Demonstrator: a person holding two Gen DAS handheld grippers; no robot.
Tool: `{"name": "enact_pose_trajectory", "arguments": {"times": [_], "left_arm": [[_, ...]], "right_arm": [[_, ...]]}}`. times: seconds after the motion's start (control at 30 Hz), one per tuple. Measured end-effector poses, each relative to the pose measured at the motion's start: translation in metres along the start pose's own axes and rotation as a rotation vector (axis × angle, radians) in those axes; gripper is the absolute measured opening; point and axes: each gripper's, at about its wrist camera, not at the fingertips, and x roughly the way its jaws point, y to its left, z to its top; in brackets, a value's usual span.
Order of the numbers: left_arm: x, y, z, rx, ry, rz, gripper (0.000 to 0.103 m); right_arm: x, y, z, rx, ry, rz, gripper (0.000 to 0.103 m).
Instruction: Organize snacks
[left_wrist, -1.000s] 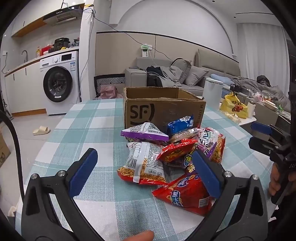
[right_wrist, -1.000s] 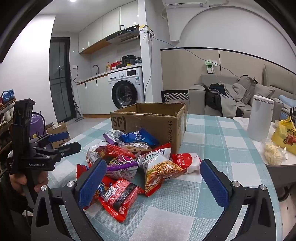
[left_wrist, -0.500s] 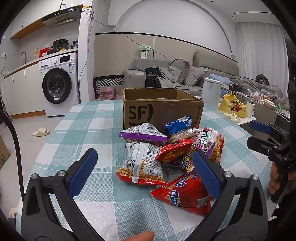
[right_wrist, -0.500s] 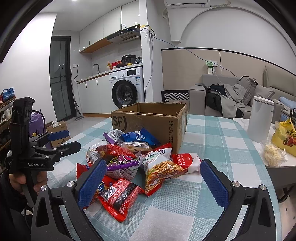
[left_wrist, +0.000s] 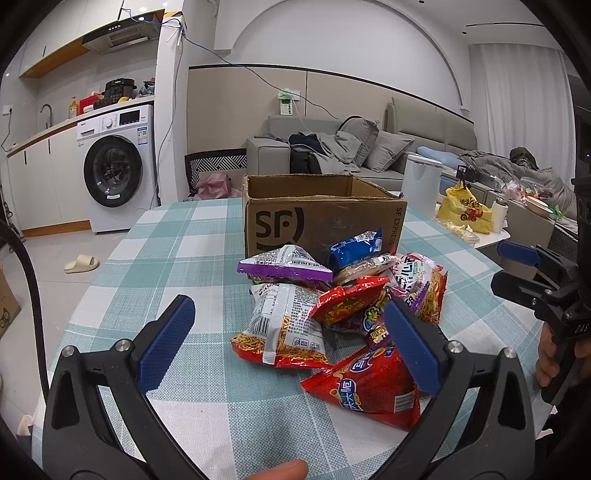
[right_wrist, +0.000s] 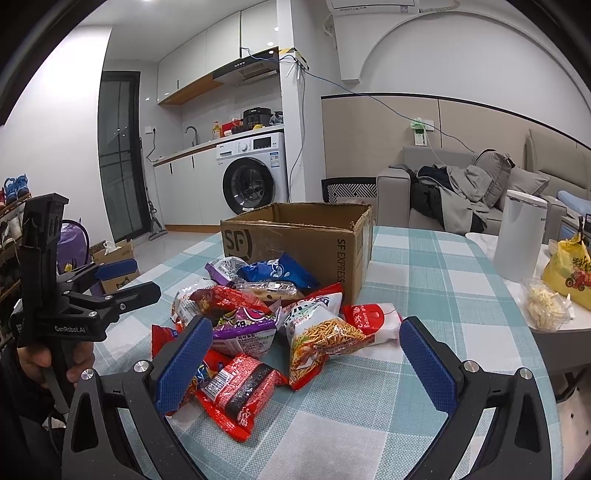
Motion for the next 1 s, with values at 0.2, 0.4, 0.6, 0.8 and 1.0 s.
{"name": "enact_pose_trajectory", "arguments": {"times": [0.2, 0.4, 0.6, 0.8, 1.0], "left_arm": [[0.0000, -0.0006, 0.0001, 0.001, 0.000, 0.000, 0.102], [0.0001, -0.0010, 0.0000, -0.001, 0.000, 0.001, 0.102], [0.0003, -0.0021, -0.0004, 0.003, 0.001, 0.000, 0.102], [0.0009, -0.0028, -0.0015, 0.005, 0.005, 0.003, 0.102], [0.0033, -0.0045, -0.0021, 0.018, 0.010, -0.002, 0.102]], "right_arm": [[-0.0001, -0.0004, 0.0001, -0.002, 0.000, -0.001, 0.103], [-0.0002, -0.0011, -0.0003, 0.000, 0.000, -0.003, 0.103], [-0.0012, -0.0028, -0.0010, 0.000, 0.002, -0.005, 0.103], [-0.0026, -0.0056, -0.0012, 0.000, 0.003, -0.006, 0.103], [-0.0039, -0.0064, -0.0014, -0.002, 0.002, -0.008, 0.103]]}}
